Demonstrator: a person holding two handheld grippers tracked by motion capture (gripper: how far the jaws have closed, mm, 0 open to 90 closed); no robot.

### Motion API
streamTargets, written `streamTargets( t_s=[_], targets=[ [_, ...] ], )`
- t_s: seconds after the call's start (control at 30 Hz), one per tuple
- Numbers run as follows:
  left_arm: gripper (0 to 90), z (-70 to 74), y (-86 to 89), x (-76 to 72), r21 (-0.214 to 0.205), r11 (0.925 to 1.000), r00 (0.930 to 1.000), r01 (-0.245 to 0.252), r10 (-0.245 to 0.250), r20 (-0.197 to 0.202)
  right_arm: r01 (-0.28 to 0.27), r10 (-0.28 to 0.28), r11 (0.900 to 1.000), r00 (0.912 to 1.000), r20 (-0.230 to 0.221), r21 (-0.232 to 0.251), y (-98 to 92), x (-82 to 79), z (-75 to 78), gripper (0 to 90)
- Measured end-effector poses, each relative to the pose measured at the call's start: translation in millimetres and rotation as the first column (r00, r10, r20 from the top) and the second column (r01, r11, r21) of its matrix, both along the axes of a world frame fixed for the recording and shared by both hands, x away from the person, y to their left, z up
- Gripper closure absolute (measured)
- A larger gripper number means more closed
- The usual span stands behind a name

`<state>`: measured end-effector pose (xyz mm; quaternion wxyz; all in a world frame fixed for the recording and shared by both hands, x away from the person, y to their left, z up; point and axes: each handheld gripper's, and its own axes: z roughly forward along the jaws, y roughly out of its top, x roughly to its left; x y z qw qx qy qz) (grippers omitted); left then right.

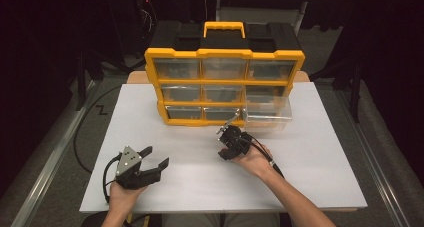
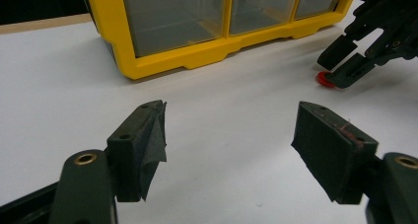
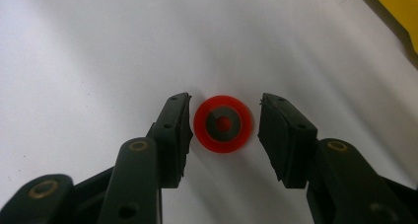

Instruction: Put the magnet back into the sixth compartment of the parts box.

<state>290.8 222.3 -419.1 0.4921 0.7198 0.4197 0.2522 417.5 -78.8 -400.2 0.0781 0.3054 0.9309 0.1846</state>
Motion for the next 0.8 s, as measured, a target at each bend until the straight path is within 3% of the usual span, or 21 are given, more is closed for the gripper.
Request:
streamTargets(
  t_s=[0.4, 0.8],
  targets=[
    [28.4, 0.8, 0.5, -0.6, -0.013, 0.9999, 1.0000, 0.000, 0.000, 0.010, 0.013, -0.013, 0.9999, 0.9996, -0.025, -0.008, 0.6, 5.6, -3.7, 61.4],
    [28.5, 0.7, 0.4, -0.8, -0.005, 1.0000, 1.0000, 0.000, 0.000, 0.008, 0.009, -0.009, 0.9997, 0.9999, -0.014, -0.024, 2.5, 3.1, -3.5, 64.2]
  ],
)
